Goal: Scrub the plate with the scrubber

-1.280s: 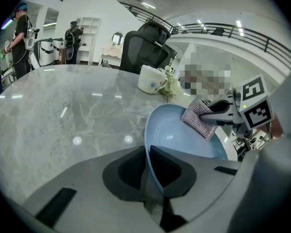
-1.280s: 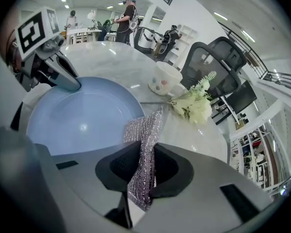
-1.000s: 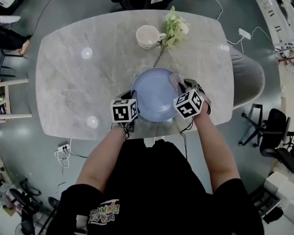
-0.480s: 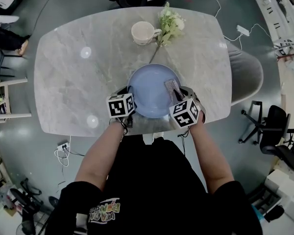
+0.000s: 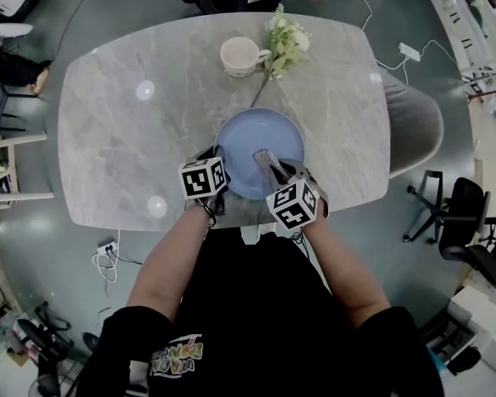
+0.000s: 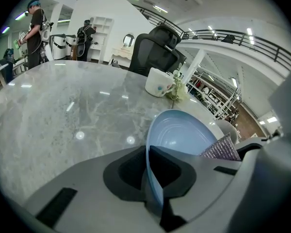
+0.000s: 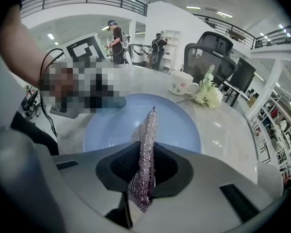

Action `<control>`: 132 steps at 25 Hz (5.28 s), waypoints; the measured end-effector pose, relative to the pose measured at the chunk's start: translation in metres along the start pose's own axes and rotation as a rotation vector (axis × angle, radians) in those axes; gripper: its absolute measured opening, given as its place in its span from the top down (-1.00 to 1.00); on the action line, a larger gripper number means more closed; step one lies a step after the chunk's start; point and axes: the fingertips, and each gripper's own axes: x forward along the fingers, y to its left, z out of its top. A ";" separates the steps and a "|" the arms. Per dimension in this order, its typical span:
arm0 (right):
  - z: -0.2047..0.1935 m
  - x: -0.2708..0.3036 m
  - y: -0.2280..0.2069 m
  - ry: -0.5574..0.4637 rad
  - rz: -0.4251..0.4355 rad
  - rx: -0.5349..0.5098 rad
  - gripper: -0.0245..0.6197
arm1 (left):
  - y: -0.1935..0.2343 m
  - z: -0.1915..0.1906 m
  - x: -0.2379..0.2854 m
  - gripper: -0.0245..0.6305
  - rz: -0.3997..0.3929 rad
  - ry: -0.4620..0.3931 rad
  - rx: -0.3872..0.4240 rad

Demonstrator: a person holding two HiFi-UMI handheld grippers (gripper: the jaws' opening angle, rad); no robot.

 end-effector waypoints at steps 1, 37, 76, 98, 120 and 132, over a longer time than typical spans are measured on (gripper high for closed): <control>0.003 0.001 0.007 -0.005 0.016 -0.002 0.70 | 0.000 0.001 -0.001 0.81 0.001 -0.003 -0.001; 0.051 0.066 0.020 0.033 0.133 -0.018 0.68 | -0.002 0.001 0.002 0.83 -0.150 0.046 0.001; 0.021 0.022 -0.113 -0.001 -0.260 0.026 0.69 | -0.001 -0.002 0.001 0.83 -0.112 0.034 -0.004; 0.042 0.031 0.051 -0.061 0.185 0.250 0.70 | 0.000 -0.005 -0.002 0.83 -0.082 0.021 -0.028; 0.002 0.034 -0.062 0.070 -0.150 -0.063 0.69 | -0.002 -0.002 0.001 0.83 -0.108 0.025 -0.020; 0.013 0.036 -0.100 0.100 -0.294 -0.245 0.69 | -0.001 -0.003 0.001 0.83 -0.117 0.031 -0.008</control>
